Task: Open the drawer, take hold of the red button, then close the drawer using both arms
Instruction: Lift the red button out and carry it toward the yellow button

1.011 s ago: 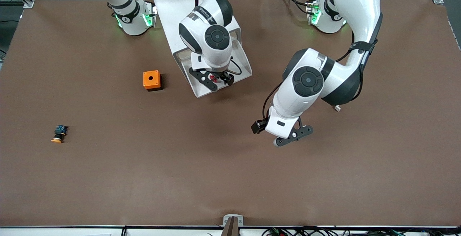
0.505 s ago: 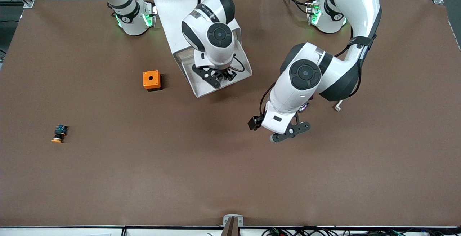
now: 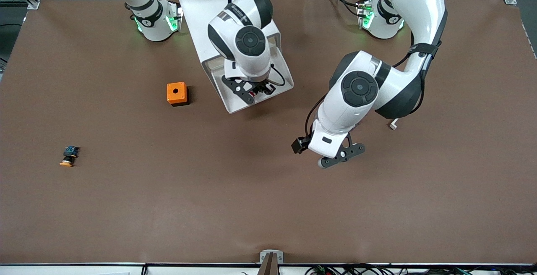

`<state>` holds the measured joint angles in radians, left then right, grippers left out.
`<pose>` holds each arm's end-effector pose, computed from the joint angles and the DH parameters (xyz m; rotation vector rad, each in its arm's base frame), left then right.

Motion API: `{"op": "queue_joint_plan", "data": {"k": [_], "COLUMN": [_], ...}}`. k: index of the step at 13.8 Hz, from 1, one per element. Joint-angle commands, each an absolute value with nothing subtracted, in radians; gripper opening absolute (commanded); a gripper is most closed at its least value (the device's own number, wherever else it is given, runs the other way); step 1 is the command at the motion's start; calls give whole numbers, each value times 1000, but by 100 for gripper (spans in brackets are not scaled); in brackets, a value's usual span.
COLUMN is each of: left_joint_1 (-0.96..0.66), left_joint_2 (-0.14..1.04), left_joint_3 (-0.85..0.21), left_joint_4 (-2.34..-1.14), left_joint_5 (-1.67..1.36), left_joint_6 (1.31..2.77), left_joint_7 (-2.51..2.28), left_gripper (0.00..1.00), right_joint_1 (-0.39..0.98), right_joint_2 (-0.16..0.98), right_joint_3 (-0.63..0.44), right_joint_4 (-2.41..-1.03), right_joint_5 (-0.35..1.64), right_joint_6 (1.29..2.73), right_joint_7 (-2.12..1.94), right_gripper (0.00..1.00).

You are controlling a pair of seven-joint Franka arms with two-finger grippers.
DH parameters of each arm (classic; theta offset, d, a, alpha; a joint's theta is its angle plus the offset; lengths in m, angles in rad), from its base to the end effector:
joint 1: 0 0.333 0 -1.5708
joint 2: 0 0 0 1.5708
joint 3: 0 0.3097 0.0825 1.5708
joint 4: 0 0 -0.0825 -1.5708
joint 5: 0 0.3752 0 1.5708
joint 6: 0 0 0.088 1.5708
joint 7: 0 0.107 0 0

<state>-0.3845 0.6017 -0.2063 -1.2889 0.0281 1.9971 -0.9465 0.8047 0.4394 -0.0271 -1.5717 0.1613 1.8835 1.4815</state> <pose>0.6206 -0.3722 0.4114 2.9398 0.5773 0.0362 0.4568 0.4697 0.3764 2.8534 -1.1423 -0.2765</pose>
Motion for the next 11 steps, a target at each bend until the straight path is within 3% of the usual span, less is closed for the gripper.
{"op": "queue_joint_plan", "data": {"k": [1,7,11], "left_joint_1": [-388,-388,-388], "left_joint_2": [580,592,627], "left_joint_3": [-207,-206,-198], "left_joint_4": [-1299,-1299,-1299], "left_joint_5": [37,51,48], "left_joint_6": [1979,1980,2022], "left_joint_7": [-965,-950,-945], "left_gripper": [100,100,100], "right_joint_1": [691,307,111], "right_joint_2": [422,361,368], "right_joint_3": [-20,-26,-26], "right_joint_4": [-1459,-1460,-1521], "right_joint_5": [187,170,60], "right_joint_6": [1770,1706,1756], "right_joint_7": [1354,731,406], "right_gripper": [0,0,0]}}
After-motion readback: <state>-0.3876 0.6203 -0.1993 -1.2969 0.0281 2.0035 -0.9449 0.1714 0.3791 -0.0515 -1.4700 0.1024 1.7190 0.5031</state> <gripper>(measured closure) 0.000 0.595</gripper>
